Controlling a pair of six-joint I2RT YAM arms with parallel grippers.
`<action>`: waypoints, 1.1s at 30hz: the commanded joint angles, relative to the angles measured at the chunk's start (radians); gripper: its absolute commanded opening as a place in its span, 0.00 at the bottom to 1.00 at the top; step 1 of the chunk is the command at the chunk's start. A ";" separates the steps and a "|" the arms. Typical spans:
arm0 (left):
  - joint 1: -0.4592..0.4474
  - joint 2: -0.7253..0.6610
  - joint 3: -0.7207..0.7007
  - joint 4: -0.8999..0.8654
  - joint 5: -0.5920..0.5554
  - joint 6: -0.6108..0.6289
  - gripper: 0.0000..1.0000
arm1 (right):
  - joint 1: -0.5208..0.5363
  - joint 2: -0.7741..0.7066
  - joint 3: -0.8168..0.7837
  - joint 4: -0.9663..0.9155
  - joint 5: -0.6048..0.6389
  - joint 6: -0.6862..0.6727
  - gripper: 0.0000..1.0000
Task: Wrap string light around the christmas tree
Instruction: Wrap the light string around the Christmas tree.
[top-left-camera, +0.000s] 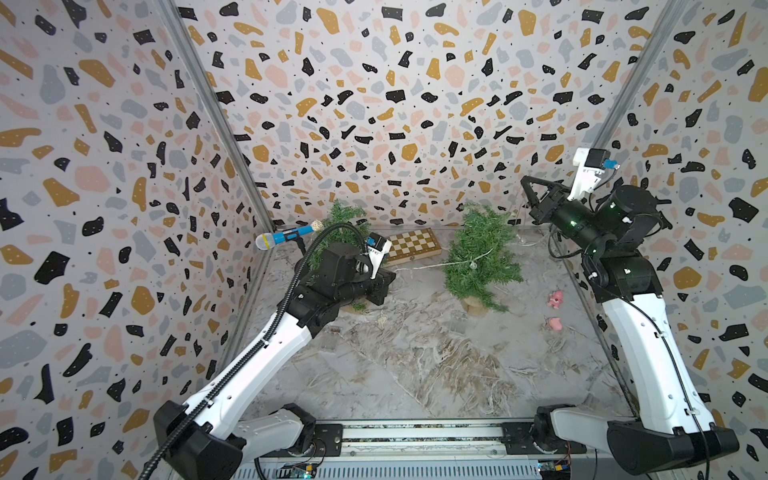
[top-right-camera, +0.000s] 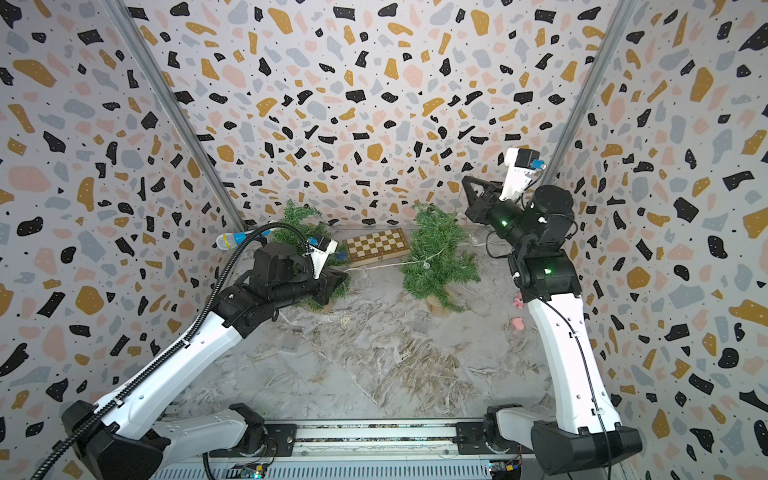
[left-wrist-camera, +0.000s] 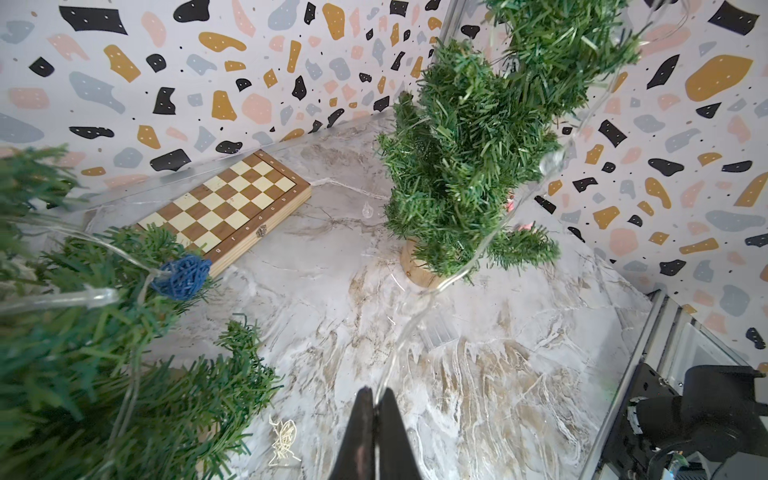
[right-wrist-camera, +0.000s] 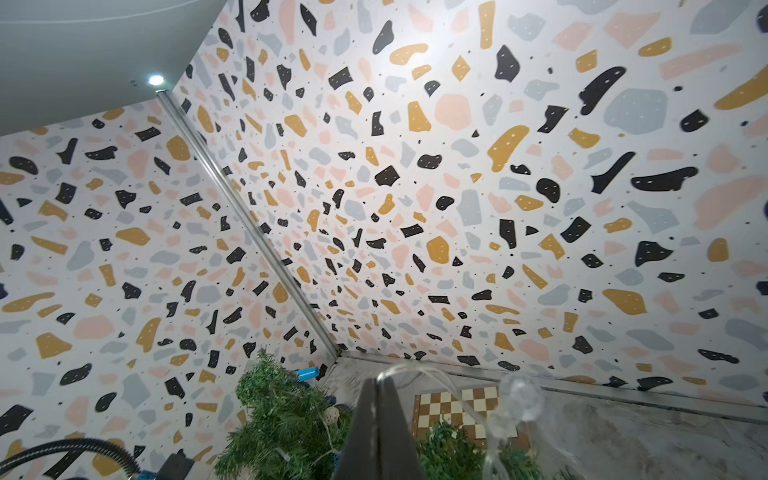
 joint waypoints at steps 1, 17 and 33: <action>0.014 -0.023 0.058 -0.082 -0.116 0.056 0.00 | 0.024 -0.032 -0.050 -0.019 -0.018 -0.012 0.00; 0.074 -0.109 0.074 -0.219 -0.451 0.007 0.00 | 0.047 -0.220 -0.336 -0.182 -0.032 -0.049 0.48; 0.078 -0.144 0.152 -0.197 -0.527 -0.034 0.00 | -0.095 -0.251 -0.224 -0.364 0.036 -0.164 0.72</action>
